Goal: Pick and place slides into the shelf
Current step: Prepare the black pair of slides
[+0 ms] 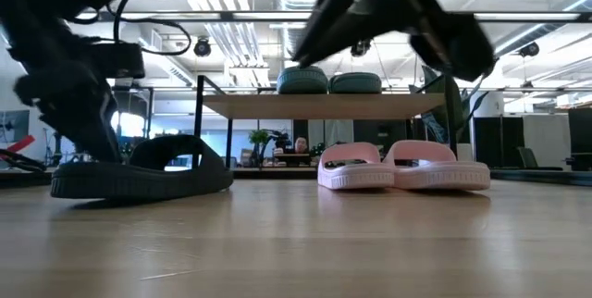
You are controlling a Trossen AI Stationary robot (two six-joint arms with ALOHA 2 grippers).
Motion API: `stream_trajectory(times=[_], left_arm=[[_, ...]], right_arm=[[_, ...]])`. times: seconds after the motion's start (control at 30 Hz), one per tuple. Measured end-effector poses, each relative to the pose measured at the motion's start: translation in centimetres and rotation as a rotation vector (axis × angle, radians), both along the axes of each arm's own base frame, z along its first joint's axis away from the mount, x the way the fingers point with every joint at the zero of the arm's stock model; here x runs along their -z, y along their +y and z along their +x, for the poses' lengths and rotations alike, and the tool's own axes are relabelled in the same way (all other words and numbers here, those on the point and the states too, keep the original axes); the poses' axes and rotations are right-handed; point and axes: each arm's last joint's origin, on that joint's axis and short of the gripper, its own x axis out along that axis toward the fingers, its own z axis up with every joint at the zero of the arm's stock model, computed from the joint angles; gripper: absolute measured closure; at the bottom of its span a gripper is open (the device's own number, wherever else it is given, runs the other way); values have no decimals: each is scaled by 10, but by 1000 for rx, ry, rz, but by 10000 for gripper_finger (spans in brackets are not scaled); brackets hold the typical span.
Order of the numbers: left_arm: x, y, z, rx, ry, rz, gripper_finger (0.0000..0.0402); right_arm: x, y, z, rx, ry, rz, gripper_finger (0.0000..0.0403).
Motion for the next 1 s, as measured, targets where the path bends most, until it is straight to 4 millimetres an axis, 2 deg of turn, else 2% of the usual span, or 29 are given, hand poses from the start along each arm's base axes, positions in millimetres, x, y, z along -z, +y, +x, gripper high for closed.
stream_trajectory(times=[0.43,0.7,0.83,1.0], left_arm=[[10,14,31,16,-74,59,164],[3,22,53,-22,-137,52,164],[-11,22,46,7,-48,30,164],[-32,18,23,73,16,-22,164]], right_arm=[[-9,-23,19,-68,6,-54,390],[-10,-28,22,-64,7,-63,390],[-9,-29,23,-75,16,-26,390],[-5,-31,25,-111,33,-45,390]])
